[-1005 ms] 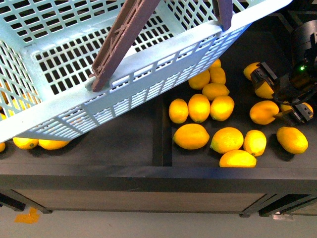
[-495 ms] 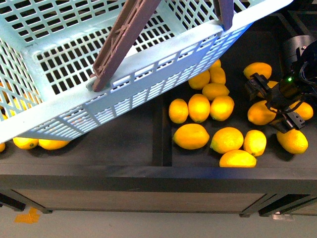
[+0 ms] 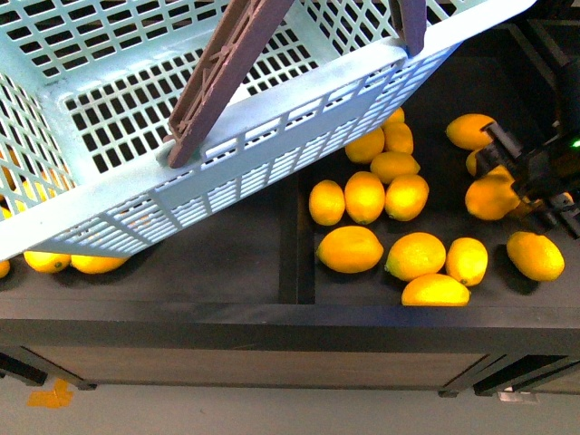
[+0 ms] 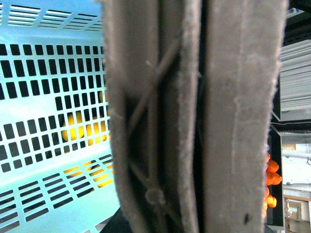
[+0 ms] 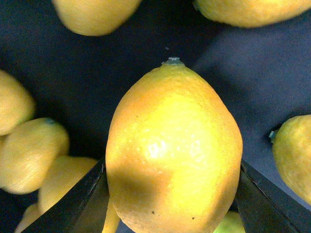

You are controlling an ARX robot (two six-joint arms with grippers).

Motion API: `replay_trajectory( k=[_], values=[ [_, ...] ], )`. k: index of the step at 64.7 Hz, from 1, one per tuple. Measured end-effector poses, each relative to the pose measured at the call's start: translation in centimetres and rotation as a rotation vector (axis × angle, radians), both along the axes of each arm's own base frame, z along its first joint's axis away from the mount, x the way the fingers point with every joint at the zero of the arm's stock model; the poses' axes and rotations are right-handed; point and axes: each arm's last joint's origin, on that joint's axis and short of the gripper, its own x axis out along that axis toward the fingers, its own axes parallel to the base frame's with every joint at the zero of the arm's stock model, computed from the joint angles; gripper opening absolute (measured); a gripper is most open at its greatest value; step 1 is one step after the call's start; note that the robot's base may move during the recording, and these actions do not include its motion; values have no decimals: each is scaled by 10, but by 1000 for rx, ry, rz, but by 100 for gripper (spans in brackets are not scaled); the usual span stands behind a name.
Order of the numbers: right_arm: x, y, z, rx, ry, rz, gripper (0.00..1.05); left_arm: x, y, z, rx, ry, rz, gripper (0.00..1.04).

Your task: Pick lemon and mango into basket

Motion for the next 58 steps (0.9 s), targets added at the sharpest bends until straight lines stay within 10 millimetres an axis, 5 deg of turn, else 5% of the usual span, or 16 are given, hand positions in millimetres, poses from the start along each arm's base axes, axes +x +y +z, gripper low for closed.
replay_trajectory(
  k=[18,33,43,58],
  values=[
    [-65,-22,156,13,-421,144,62,0,0,0,0,0,0,15],
    [-110,10,256,-12,-692,284,62,0,0,0,-1,0,-1,15],
    [-117,61,275,-49,-726,412,62,0,0,0,0,0,0,15],
    [-110,134,268,-122,-705,568,62,0,0,0,0,0,0,15]
  ],
)
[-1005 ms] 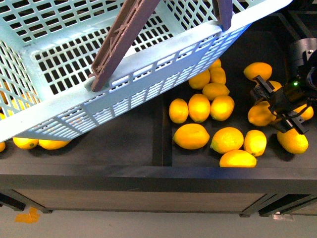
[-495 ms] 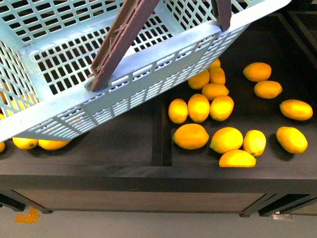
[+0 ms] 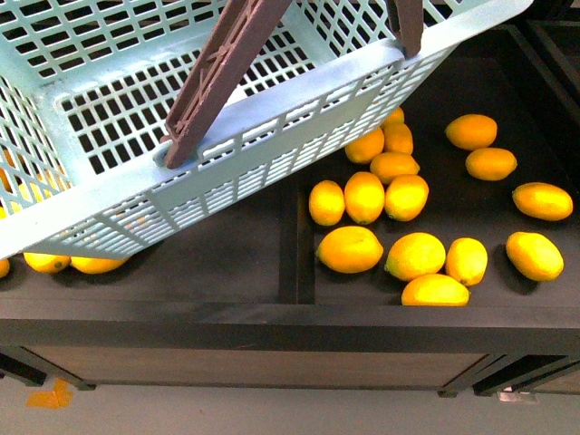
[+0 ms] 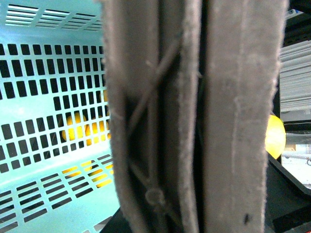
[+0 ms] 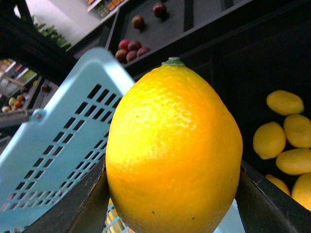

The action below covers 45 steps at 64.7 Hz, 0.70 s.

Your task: Pick lemon and mango into basket

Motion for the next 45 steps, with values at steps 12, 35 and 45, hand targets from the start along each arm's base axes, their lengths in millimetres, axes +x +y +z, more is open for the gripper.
replay_trajectory(
  k=[12,35,45],
  values=[
    [3,31,-2,-38,0,61,62,0,0,0,-1,0,0,15],
    [-5,19,0,-76,-42,-9,96,0,0,0,-1,1,-1,15],
    [-31,-23,27,-82,-112,-172,96,0,0,0,2,1,0,15]
  ],
)
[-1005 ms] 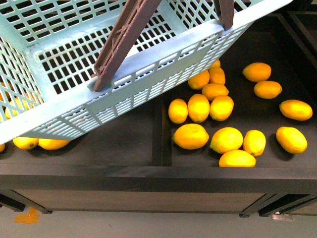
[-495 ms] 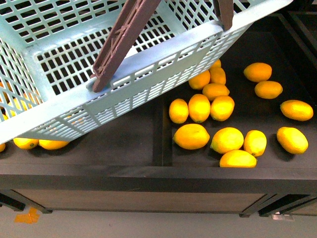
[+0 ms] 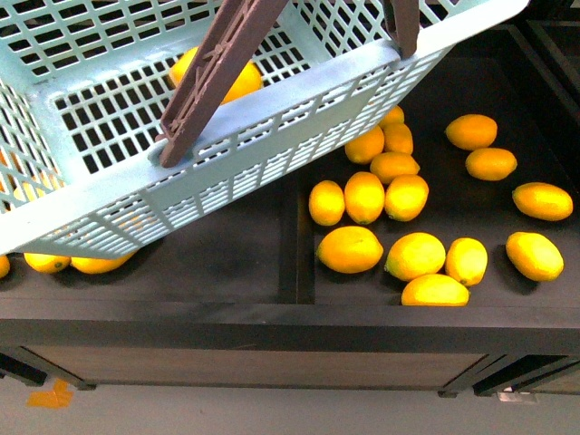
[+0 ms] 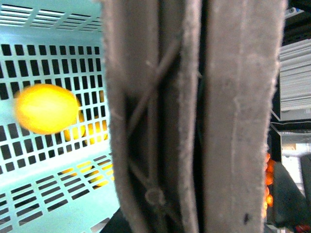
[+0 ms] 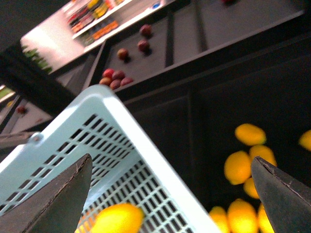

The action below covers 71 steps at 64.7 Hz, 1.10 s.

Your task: Pick lemon and mango into basket

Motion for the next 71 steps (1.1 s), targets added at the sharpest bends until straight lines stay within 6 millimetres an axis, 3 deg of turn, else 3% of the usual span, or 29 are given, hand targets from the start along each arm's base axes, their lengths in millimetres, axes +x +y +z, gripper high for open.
replay_trajectory(
  k=[4,9,25,35,46,71],
  values=[
    [-24,-29,6,-135,-155,-133,84,0,0,0,3,-2,1,15],
    [-57,-55,-4,-304,-248,-186,67,0,0,0,0,0,-2,15],
    [-96,-69,-61,-448,-207,-156,28,0,-1,0,-12,6,-3,15],
    [-117,-75,-78,-461,-220,-154,2,0,0,0,-5,3,1,15],
    [-135,-86,-96,-469,-213,-143,3,0,0,0,-5,3,0,15],
    [-139,-89,-98,-470,-213,-157,70,0,0,0,-5,3,-2,15]
  ],
)
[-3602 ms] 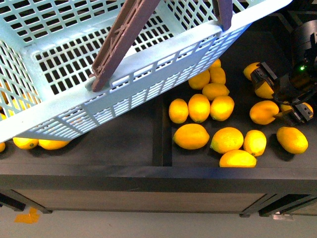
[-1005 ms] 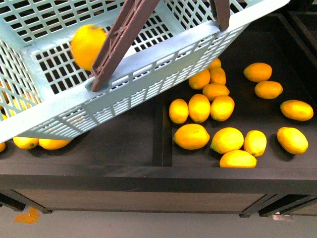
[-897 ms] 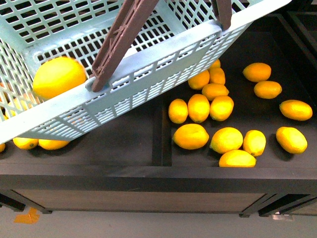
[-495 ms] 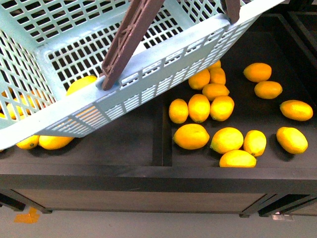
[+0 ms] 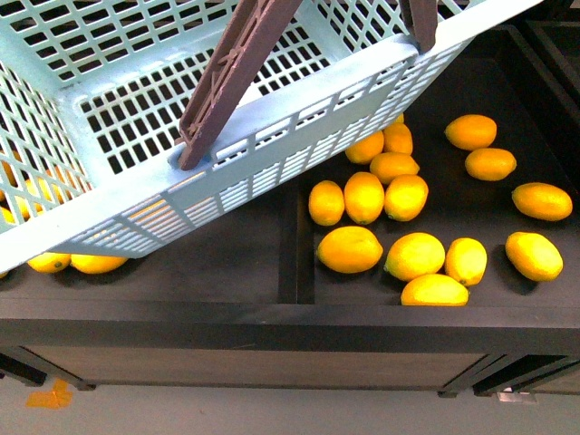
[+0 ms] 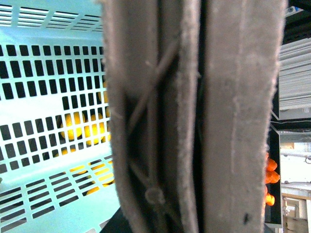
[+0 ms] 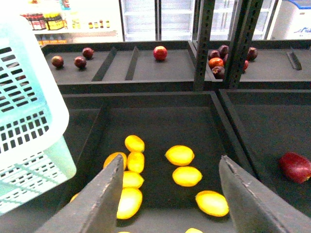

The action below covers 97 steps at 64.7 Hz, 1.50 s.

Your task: Pick lemon and mango into basket

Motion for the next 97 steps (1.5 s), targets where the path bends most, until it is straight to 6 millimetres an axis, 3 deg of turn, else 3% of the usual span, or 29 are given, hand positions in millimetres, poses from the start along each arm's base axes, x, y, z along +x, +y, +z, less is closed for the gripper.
replay_trajectory(
  k=[9,97],
  values=[
    [0,-1,0,0,0,-4,98,-1,-1,0,2,-1,-1,15],
    [0,-1,-1,0,0,-2,96,0,0,1,5,-5,1,15]
  ],
)
